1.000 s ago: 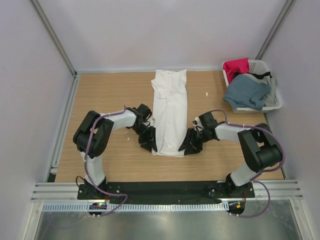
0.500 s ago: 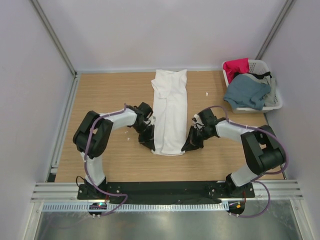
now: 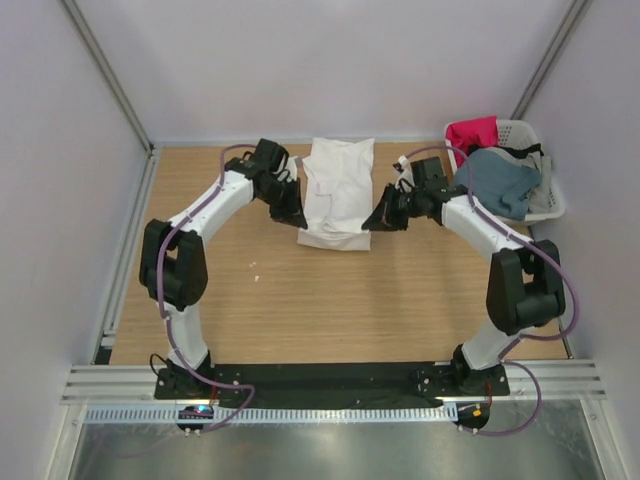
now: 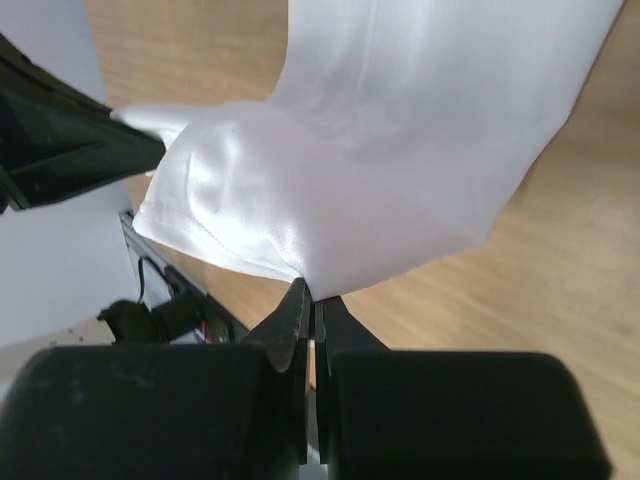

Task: Fold and stack the t-shirts
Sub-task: Fold the tshirt

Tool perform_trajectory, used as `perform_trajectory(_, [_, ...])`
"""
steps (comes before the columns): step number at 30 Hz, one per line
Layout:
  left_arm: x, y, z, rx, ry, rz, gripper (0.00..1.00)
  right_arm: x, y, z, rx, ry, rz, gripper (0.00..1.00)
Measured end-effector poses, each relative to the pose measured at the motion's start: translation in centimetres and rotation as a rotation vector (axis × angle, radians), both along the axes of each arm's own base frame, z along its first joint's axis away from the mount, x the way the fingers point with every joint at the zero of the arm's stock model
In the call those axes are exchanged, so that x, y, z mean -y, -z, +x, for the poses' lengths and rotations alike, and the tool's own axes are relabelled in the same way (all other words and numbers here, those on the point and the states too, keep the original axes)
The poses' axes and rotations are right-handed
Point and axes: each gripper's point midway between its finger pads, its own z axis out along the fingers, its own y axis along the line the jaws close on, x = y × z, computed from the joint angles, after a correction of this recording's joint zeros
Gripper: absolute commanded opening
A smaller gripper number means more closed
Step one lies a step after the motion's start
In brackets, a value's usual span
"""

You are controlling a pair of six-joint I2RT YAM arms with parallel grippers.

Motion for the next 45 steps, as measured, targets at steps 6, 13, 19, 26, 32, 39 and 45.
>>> perform_trajectory(6, [1.3,1.8,6.1,0.044,0.008,-0.001,0.00,0.5,1.9,7.9,0.052,0.050,-0.021,0.02])
perform_trajectory(13, [1.8,6.6,9.9,0.034,0.018,0.037,0.00,0.4,5.0,11.9,0.072,0.049,-0.058,0.01])
perform_trajectory(19, [1.0,5.8,12.4,0.098,-0.006,0.043,0.00,0.8,5.9,12.6,0.086,0.045,-0.082,0.01])
perform_trajectory(26, [1.0,3.4,15.0,0.204,-0.012,0.023,0.07,0.8,5.4,14.6,0.148,0.047,-0.091,0.02])
perform_trajectory(32, [0.9,4.7,17.2,0.272,0.009,0.074,0.75,1.0,5.6,16.5,0.194,0.053,-0.116,0.36])
perform_trajectory(39, [-0.4,3.8,17.3,0.313,0.001,0.149,0.88,2.3,4.6,17.1,0.241,0.062,-0.176,0.59])
perform_trajectory(45, [-2.7,0.8,11.9,0.222,-0.030,0.099,0.85,2.7,3.6,10.8,0.142,0.050,-0.079,0.62])
